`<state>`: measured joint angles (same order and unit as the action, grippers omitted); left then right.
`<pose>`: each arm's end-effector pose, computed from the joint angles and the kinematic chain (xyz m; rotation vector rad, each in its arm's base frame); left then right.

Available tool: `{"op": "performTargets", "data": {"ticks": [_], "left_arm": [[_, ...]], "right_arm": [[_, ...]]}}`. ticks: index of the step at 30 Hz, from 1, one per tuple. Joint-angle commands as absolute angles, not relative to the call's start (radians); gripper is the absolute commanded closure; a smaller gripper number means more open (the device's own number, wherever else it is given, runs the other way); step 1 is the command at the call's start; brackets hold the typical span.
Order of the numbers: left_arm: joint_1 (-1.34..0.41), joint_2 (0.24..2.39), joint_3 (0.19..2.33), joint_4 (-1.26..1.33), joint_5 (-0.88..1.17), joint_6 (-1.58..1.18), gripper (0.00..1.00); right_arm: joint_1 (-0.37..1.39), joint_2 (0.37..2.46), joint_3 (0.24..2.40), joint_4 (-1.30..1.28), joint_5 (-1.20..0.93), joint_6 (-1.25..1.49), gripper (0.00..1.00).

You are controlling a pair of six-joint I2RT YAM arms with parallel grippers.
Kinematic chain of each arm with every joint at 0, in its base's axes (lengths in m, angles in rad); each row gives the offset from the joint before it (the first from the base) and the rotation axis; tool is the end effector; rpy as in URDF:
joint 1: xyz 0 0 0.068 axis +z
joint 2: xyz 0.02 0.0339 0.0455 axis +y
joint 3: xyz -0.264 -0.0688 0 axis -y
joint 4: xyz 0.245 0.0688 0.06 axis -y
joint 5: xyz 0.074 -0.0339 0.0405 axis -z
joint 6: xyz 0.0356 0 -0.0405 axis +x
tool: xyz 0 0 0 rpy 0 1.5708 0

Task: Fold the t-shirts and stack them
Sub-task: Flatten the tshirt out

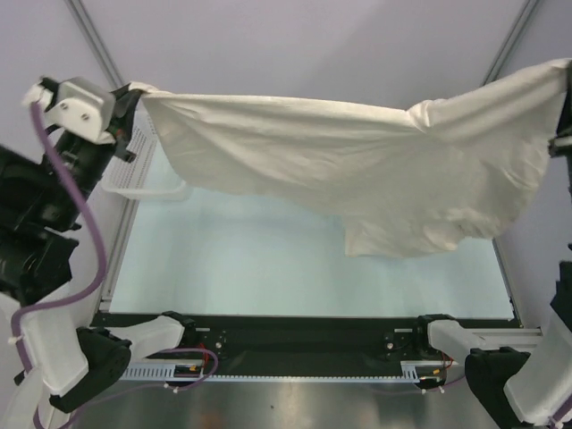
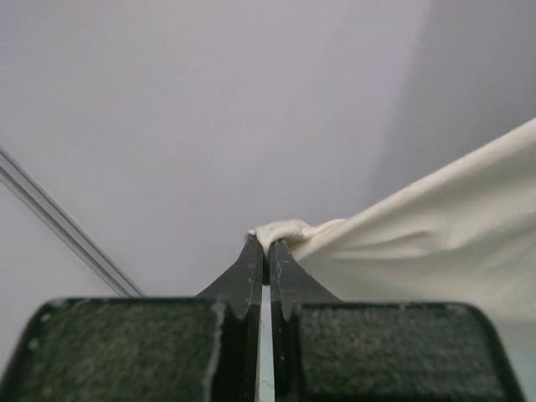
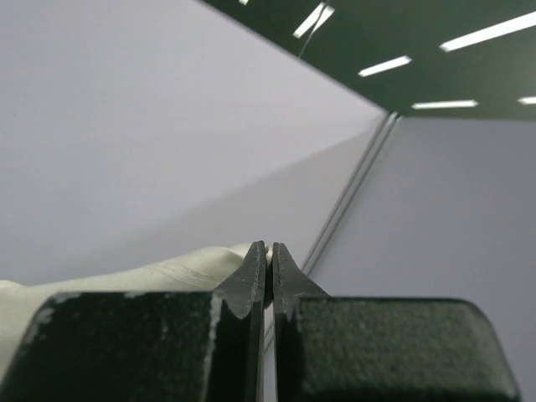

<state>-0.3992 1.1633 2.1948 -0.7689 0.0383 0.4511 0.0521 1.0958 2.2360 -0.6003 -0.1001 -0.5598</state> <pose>0.0875 -0.0384 0.6254 0.5693 1.1781 0.0192 0.0406 0.0057 0.6522 -0.4002 0.9622 -0.4098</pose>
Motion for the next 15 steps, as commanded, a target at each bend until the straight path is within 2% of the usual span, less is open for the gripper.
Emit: {"op": "performTargets", "data": {"ticks": [1,10,14,15], "left_arm": [[-0.402,1.129,2.255,-0.701,0.060,0.477,0.99],[-0.370,1.141,2.232,-0.715,0.049,0.492,1.00],[-0.371,1.160,2.071,-0.755,0.037,0.512,0.99],[-0.371,1.161,2.025,-0.761,0.041,0.511,0.99]], "right_arm": [[0.019,1.080,2.340,-0.545,-0.110,-0.542,1.00],[-0.090,1.157,2.389,-0.405,-0.221,-0.535,1.00],[-0.091,1.169,2.182,-0.341,-0.241,-0.534,1.00],[-0.092,1.166,2.058,-0.319,-0.253,-0.529,1.00]]}}
